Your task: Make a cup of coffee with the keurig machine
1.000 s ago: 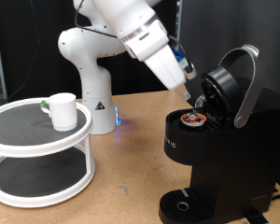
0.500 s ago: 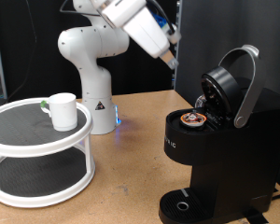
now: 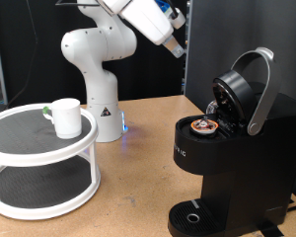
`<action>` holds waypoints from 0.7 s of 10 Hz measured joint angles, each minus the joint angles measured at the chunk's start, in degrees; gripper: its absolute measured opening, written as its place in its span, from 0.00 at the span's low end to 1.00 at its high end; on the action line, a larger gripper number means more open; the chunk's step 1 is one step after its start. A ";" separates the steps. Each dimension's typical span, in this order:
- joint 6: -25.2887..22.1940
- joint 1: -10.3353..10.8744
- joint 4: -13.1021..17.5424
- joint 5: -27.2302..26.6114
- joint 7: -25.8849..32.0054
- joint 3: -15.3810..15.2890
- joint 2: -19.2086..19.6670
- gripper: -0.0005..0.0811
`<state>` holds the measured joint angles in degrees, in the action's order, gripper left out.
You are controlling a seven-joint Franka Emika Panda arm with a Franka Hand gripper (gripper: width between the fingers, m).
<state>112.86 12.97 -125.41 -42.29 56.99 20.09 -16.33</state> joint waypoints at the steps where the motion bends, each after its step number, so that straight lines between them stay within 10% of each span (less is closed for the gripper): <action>1: -0.01 0.39 -0.04 -1.39 0.56 -0.05 0.02 1.00; 7: 6.22 3.49 -0.02 -3.45 -0.76 -6.46 2.77 1.00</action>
<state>119.08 16.46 -125.42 -45.74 56.24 13.63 -13.55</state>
